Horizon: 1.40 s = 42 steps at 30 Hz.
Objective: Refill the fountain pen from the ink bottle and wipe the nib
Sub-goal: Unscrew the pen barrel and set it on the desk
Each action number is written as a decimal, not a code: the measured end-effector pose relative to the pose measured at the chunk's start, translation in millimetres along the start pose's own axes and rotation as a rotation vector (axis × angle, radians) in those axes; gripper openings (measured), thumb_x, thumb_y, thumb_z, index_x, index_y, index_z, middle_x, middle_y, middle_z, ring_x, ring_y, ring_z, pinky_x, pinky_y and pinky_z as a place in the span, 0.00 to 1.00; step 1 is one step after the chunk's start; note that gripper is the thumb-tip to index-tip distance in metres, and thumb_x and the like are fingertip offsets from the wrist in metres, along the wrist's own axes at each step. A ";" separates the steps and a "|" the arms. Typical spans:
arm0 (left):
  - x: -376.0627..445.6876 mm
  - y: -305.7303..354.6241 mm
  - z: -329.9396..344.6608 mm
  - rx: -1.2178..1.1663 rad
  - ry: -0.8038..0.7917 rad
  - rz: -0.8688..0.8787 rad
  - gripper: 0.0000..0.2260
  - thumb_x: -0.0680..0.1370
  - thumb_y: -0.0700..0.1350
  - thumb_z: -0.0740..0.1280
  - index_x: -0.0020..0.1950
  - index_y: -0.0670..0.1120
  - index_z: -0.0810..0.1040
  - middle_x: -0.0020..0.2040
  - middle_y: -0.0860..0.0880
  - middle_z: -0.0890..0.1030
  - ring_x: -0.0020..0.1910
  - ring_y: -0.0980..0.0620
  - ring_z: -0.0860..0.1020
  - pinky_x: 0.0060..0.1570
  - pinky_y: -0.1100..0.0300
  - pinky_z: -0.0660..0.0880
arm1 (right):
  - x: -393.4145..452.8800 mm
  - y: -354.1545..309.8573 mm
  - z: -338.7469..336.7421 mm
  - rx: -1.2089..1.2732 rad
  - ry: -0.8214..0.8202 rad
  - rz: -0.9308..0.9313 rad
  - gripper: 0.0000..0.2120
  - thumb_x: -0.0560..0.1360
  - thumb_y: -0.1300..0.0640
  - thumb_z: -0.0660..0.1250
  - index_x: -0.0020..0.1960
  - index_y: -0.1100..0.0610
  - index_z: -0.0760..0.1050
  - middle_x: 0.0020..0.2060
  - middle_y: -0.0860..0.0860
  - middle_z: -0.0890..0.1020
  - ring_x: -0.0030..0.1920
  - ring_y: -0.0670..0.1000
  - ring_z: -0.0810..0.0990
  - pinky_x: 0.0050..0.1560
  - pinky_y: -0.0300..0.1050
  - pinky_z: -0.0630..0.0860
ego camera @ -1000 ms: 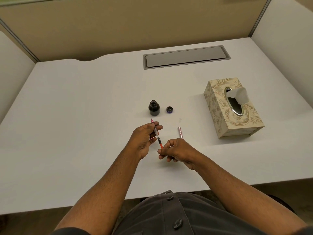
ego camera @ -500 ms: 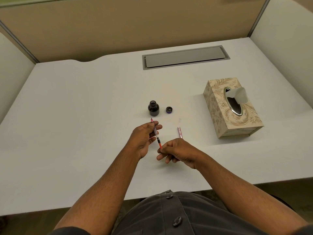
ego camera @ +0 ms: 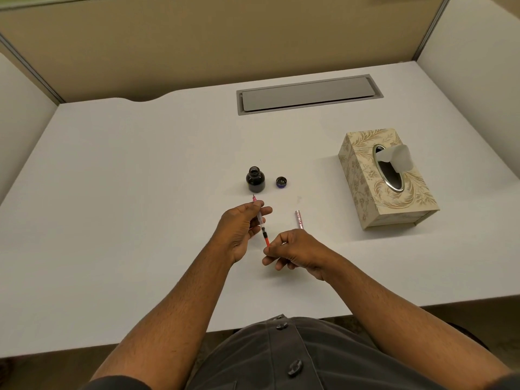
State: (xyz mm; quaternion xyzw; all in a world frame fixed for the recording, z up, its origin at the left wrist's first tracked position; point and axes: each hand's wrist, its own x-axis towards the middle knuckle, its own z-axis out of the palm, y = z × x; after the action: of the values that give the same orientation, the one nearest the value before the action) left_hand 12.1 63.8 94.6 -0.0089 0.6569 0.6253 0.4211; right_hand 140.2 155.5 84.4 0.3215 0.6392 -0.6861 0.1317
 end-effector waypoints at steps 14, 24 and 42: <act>1.5 2.3 -1.7 -0.035 0.027 -0.005 0.05 0.80 0.43 0.64 0.51 0.44 0.79 0.48 0.48 0.85 0.52 0.50 0.81 0.48 0.59 0.76 | 4.7 1.3 0.2 0.056 -0.020 0.006 0.08 0.76 0.55 0.69 0.49 0.59 0.81 0.43 0.53 0.88 0.34 0.47 0.81 0.39 0.42 0.72; 1.5 -1.8 -2.2 -0.025 0.003 -0.002 0.06 0.81 0.44 0.62 0.51 0.45 0.78 0.49 0.48 0.85 0.54 0.49 0.80 0.55 0.56 0.74 | 2.9 2.8 -0.7 0.041 -0.034 -0.010 0.06 0.75 0.56 0.71 0.47 0.59 0.81 0.43 0.53 0.88 0.34 0.46 0.81 0.38 0.41 0.72; -2.7 1.4 1.7 0.009 -0.004 0.010 0.07 0.82 0.43 0.60 0.51 0.46 0.78 0.51 0.47 0.84 0.55 0.49 0.80 0.52 0.59 0.76 | 3.3 4.3 1.6 0.017 0.017 -0.015 0.08 0.76 0.53 0.71 0.46 0.59 0.80 0.41 0.52 0.88 0.33 0.46 0.81 0.37 0.41 0.72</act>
State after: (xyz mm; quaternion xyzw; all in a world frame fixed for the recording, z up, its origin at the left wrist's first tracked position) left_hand 13.9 64.2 97.6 -0.0024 0.6588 0.6247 0.4192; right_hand 139.8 154.1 79.0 0.3237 0.6367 -0.6898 0.1182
